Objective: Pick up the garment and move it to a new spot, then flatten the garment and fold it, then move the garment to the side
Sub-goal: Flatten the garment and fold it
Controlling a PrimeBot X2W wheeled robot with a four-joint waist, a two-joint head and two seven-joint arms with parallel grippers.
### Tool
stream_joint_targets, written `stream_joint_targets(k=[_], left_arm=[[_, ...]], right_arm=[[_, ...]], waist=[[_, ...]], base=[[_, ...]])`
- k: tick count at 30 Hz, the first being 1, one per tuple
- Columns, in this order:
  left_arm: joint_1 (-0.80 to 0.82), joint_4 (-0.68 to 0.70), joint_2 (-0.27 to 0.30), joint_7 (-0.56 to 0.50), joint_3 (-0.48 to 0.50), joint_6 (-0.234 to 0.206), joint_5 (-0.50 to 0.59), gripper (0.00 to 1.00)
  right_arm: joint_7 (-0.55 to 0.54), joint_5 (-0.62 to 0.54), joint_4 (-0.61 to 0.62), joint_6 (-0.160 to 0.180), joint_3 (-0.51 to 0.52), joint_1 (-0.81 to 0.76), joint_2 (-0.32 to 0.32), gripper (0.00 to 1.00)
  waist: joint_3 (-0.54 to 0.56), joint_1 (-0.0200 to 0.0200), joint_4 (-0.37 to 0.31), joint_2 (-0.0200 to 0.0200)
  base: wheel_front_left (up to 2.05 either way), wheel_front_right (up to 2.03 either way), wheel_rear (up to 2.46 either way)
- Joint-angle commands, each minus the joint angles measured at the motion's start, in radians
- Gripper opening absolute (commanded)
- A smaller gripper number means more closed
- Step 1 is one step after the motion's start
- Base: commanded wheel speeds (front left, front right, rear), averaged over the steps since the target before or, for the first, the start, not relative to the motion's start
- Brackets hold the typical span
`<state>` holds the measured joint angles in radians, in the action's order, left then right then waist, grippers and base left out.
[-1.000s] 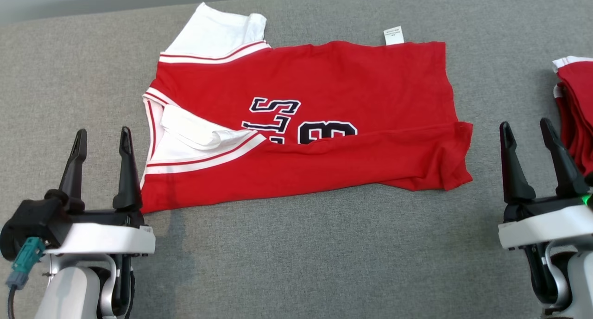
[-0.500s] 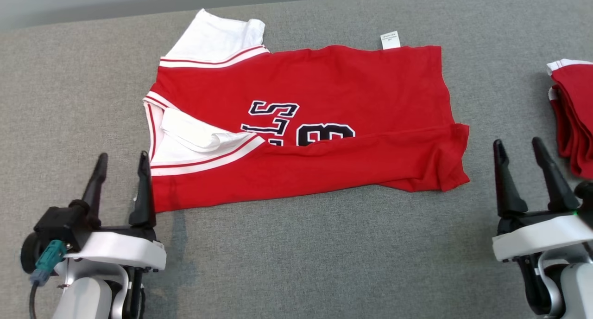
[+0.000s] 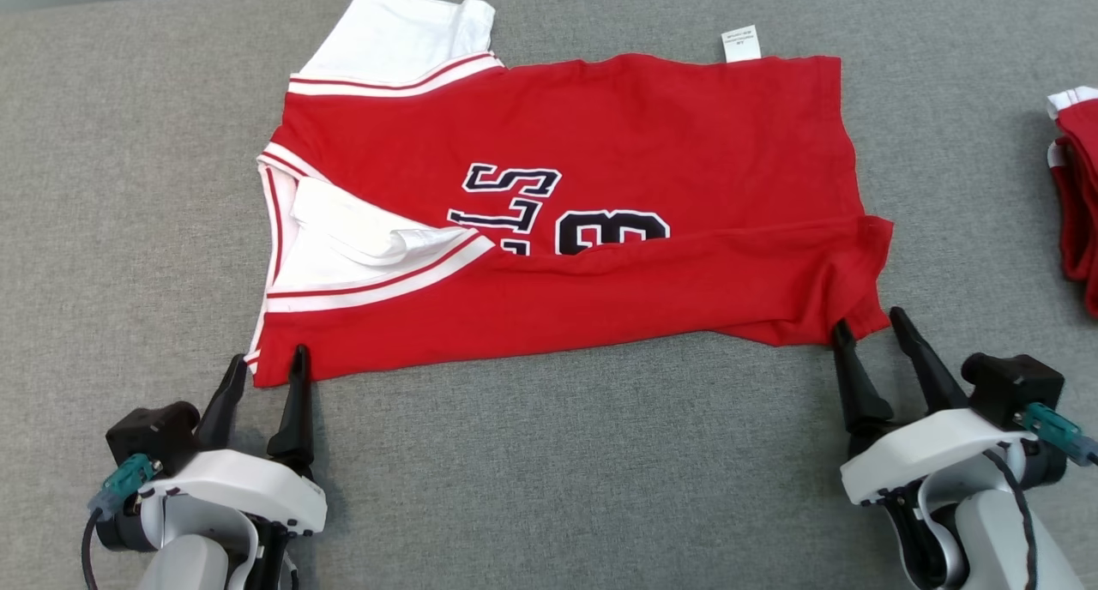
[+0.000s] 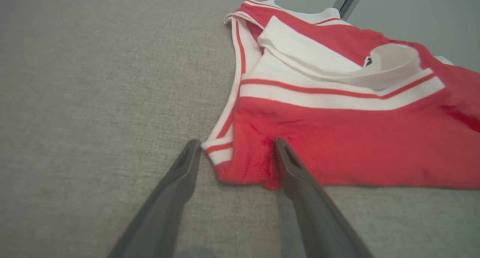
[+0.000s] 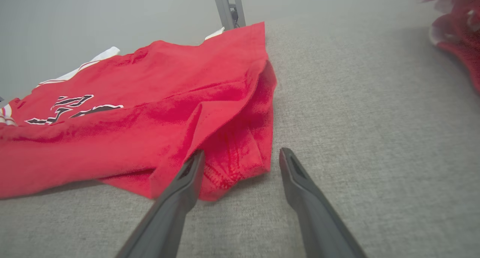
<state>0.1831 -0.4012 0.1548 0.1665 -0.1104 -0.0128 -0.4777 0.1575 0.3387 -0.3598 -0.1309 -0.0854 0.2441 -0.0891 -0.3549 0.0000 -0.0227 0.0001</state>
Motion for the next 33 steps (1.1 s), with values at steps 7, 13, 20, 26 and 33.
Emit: stream_joint_targets(k=[7, 13, 20, 26, 33], left_arm=[[0.033, -0.113, -0.01, -0.088, -0.009, 0.045, -0.058, 0.69], [0.046, -0.113, -0.006, -0.113, -0.011, 0.062, -0.082, 0.0], [-0.01, 0.072, 0.059, -0.155, 0.016, 0.053, -0.102, 0.0], [-0.142, 0.312, 0.089, -0.241, 0.024, -0.008, -0.098, 0.0], [-0.297, 0.499, 0.07, -0.302, 0.029, -0.089, -0.109, 0.0]], right_arm=[[-0.001, 0.042, -0.072, 0.0, -0.044, 0.051, -0.011, 0.43], [-0.003, 0.082, -0.085, 0.001, -0.06, 0.066, -0.032, 0.0], [-0.046, 0.14, 0.033, 0.001, -0.046, 0.005, -0.098, 0.0], [-0.127, 0.143, 0.177, 0.001, 0.014, -0.113, -0.141, 0.0], [-0.221, 0.104, 0.296, 0.002, 0.122, -0.274, -0.104, 0.0]], waist=[[-0.008, 0.0, 0.003, -0.0001], [-0.008, 0.0, 0.003, -0.0001], [-0.001, 0.0, 0.013, -0.0001], [0.015, 0.0, 0.033, -0.0001], [0.028, 0.0, 0.053, -0.0001]], base=[[0.0, 0.0, 0.0], [0.0, 0.0, 0.0], [0.0, 0.0, 0.0], [0.0, 0.0, 0.0], [0.0, 0.0, 0.0]])
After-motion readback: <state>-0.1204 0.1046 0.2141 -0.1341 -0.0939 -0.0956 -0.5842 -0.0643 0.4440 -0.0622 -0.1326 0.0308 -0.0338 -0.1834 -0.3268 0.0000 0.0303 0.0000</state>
